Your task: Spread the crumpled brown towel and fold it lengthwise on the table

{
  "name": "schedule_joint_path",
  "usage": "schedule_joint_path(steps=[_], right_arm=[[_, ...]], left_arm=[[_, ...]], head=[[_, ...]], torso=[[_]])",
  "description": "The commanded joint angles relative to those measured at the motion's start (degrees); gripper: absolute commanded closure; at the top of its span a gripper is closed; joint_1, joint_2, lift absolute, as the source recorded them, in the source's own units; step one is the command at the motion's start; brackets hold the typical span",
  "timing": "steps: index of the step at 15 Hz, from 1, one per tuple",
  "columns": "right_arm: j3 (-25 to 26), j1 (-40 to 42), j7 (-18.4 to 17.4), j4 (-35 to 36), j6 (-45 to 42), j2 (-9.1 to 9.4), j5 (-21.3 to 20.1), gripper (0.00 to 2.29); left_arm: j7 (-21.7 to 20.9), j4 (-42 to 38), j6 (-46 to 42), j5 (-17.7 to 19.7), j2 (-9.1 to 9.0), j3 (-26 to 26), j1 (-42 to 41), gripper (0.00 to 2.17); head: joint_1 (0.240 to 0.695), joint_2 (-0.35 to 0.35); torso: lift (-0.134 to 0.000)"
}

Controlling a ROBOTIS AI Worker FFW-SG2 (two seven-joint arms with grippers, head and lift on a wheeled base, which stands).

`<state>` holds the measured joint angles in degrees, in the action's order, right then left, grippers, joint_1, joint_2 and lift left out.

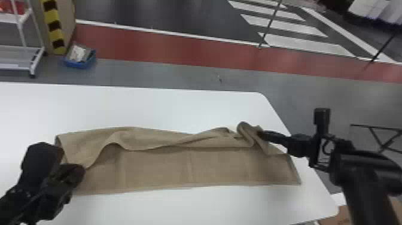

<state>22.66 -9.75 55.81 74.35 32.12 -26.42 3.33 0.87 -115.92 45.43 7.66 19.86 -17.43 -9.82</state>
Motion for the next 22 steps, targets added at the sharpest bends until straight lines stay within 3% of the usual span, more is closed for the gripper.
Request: schedule_joint_path(steps=[1, 2, 4, 5, 6, 7, 8, 12, 17, 18, 22], right_arm=[[0.10, 0.00, 0.00, 0.00, 0.01, -0.12, 0.28, 1.21], [0.10, 0.09, 0.00, 0.00, 0.01, -0.21, 0.36, 1.21], [0.28, 0.09, 0.09, 0.00, 0.01, -0.30, 0.36, 1.21], [0.28, 0.09, 0.00, 0.00, 0.01, -0.39, 0.36, 1.21], [0.28, 0.09, 0.00, 0.00, 0.01, -0.39, 0.36, 1.21], [0.28, 0.09, 0.00, 0.00, 0.01, -0.39, 0.36, 1.21], [0.28, 0.09, 0.00, 0.00, 0.01, -0.39, 0.36, 1.21], [0.28, 0.09, 0.00, 0.00, 0.01, -0.39, 0.36, 1.21], [0.28, 0.17, 0.00, -0.09, -0.17, -0.30, 0.45, 1.21], [0.28, 0.17, 0.00, -0.09, -0.17, -0.30, 0.45, 1.21], [0.28, 0.17, 0.00, -0.26, -0.35, -0.30, 0.80, 1.21]], left_arm=[[0.00, -0.27, 1.29, 0.08, 0.00, -0.06, -0.02, 1.01], [0.09, -0.36, 1.29, 0.16, 0.00, -0.06, -0.02, 1.22], [0.27, -0.62, 1.29, 0.16, -0.09, -0.06, -0.02, 1.23], [0.27, -0.80, 1.11, -0.01, 0.00, -0.06, -0.11, 0.69], [0.09, -0.98, 1.29, -0.01, 0.09, -0.15, -0.11, 0.43], [0.09, -1.06, 1.29, -0.01, 0.00, -0.06, -0.20, 0.39], [0.09, -1.15, 1.29, -0.01, 0.09, -0.06, -0.20, 0.20], [-0.43, -1.33, 1.29, -0.10, 0.00, 0.02, -0.11, 0.25], [-0.96, -0.71, 1.29, -0.36, 0.00, 0.02, 0.50, 0.46], [-1.05, -0.62, 1.29, -0.36, 0.00, 0.02, 0.50, 0.58], [-0.96, -0.54, 1.29, -0.45, -0.09, -0.06, 0.50, 0.61]], head=[[0.695, -0.331], [0.695, -0.332], [0.695, -0.335], [0.695, -0.335], [0.695, -0.336], [0.695, -0.337], [0.695, -0.338], [0.695, -0.339], [0.695, -0.340], [0.695, -0.340], [0.695, -0.338]], torso=[[-0.123], [-0.123], [-0.123], [-0.123], [-0.123], [-0.123], [-0.123], [-0.123], [-0.123], [-0.123], [-0.123]])
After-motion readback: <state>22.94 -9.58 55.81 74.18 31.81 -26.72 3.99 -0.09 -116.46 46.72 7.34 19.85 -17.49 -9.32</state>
